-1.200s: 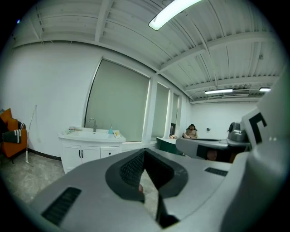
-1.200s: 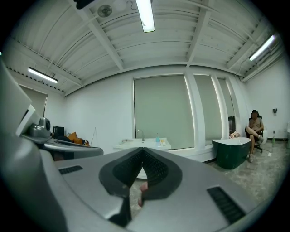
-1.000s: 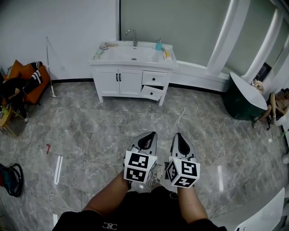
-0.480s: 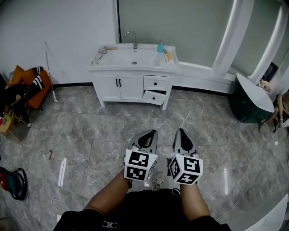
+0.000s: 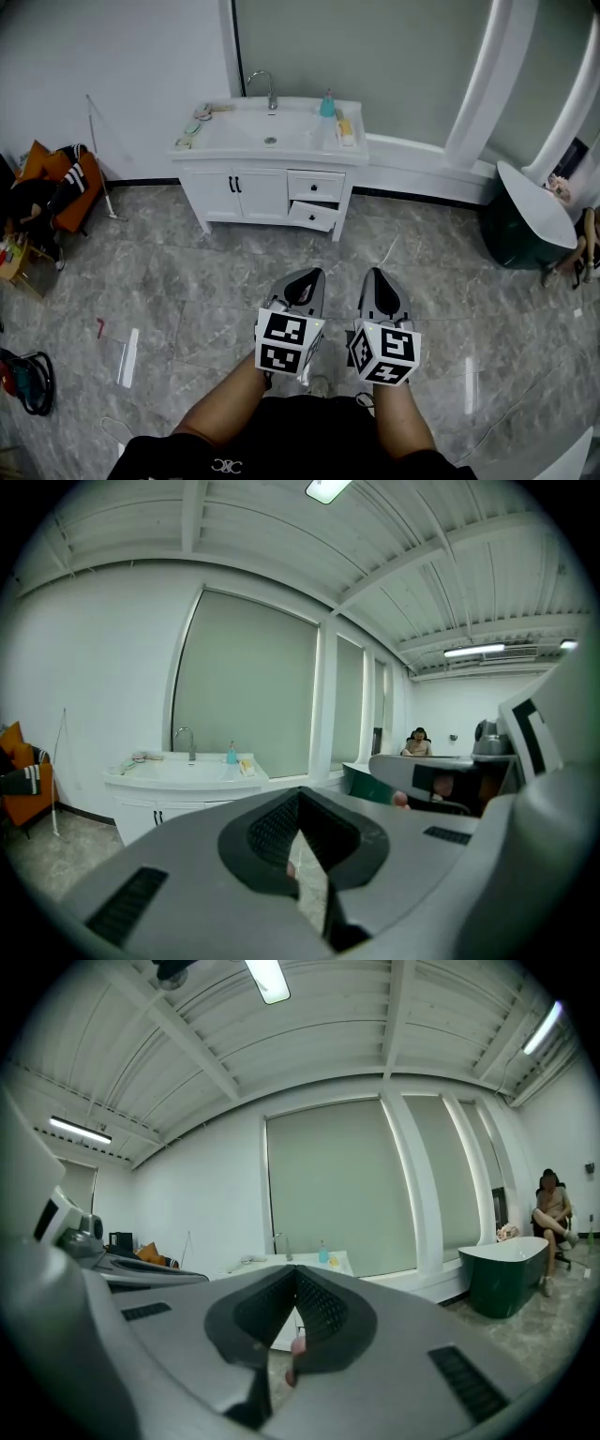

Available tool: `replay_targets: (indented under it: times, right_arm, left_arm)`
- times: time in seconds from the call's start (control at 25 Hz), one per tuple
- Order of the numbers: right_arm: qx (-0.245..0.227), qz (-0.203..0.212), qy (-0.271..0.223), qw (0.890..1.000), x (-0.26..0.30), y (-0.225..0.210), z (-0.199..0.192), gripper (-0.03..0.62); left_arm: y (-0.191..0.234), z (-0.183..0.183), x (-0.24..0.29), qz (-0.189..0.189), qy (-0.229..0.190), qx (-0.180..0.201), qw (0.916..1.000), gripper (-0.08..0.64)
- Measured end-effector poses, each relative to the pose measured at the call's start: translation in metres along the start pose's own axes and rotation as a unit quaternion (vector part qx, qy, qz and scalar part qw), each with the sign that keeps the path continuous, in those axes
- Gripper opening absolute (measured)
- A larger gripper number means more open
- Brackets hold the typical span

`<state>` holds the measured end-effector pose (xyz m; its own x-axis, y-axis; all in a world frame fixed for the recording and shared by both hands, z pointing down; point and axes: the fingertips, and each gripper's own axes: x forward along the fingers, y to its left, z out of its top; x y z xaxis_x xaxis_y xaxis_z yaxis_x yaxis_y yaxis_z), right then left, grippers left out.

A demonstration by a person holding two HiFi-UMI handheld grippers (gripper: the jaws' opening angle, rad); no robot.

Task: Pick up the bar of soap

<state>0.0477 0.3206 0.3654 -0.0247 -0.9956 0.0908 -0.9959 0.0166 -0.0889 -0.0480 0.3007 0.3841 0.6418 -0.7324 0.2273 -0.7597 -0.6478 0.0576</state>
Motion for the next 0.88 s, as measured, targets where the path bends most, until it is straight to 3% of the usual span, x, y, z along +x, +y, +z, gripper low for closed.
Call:
replay_targets:
  times: [0.48, 0.88]
  right_arm:
    - [-0.006, 0.012, 0.013, 1.0, 0.049, -0.057, 0.0, 0.002]
    - [-0.008, 0.01, 0.02, 1.0, 0.103, -0.072, -0.002, 0.002]
  left_arm:
    - [-0.014, 0.006, 0.079, 0.002, 0.014, -0.005, 0.9999, 0.0]
    - [0.014, 0.012, 0.131, 0.003, 0.009, -0.015, 0.9998, 0.0]
